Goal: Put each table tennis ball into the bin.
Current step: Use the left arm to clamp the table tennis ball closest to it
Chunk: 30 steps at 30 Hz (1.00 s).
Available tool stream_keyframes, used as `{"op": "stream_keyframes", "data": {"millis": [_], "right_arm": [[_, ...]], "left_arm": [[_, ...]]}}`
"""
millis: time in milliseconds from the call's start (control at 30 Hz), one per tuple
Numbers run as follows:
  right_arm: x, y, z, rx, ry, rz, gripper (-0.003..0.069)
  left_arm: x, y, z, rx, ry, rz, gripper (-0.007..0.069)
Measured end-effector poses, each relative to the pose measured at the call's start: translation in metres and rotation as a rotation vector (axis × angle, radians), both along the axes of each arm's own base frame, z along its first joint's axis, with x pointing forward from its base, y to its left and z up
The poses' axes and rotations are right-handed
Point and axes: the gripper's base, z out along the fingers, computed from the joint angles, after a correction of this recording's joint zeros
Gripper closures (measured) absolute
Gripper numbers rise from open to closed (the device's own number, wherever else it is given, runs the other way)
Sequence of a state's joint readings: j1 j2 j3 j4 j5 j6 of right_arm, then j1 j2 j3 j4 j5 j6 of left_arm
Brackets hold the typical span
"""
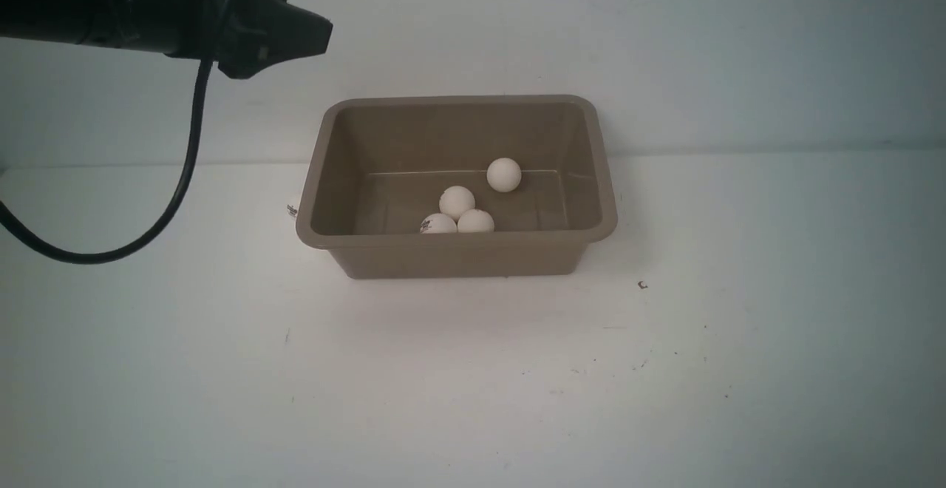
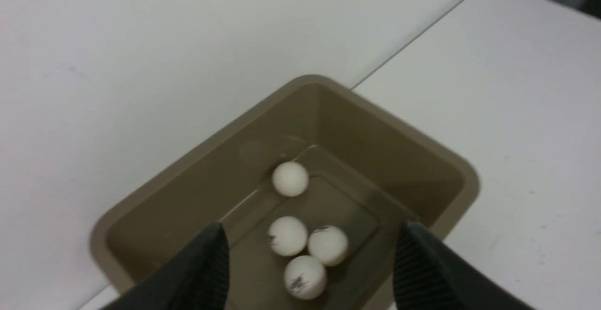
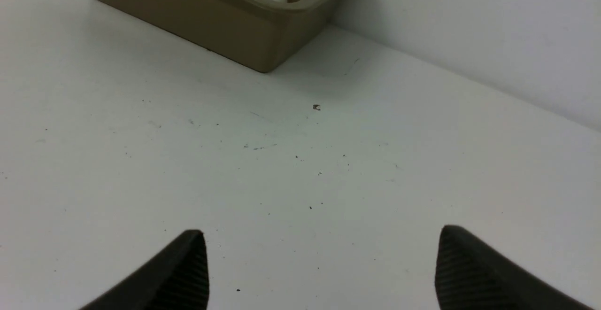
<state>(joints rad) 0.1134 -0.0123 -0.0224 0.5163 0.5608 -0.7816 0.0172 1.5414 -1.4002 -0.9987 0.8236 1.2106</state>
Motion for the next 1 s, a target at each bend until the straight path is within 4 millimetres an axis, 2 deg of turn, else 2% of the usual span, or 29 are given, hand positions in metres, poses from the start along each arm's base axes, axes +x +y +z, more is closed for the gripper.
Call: {"op": "stream_keyframes", "data": {"millis": [167,267,533,733,900,1000], "right_arm": [[0.001,-0.001,-0.008,-0.023,0.021,-0.001,0.0069],[0.002,-0.003,-0.007,-0.041,-0.01,-0.023,0.0069],[0.003,-0.004,-0.007,-0.054,-0.02,-0.028,0.0069],[0.003,-0.004,-0.007,-0.065,-0.021,-0.029,0.0069],[0.003,-0.004,-0.007,-0.08,-0.026,-0.024,0.0069],[0.003,-0.004,-0.007,-0.086,-0.028,-0.023,0.0069]], "left_arm": [[0.008,0.001,-0.01,0.014,0.02,0.013,0.0198],[0.019,0.003,-0.025,0.022,0.054,0.022,0.0198],[0.04,0.008,-0.048,0.042,0.065,0.087,0.0198],[0.059,0.013,-0.079,0.084,0.102,0.13,0.0198],[0.066,0.019,-0.109,0.289,0.12,0.055,0.0198],[0.065,0.022,-0.113,0.384,0.099,0.002,0.0198]]}}
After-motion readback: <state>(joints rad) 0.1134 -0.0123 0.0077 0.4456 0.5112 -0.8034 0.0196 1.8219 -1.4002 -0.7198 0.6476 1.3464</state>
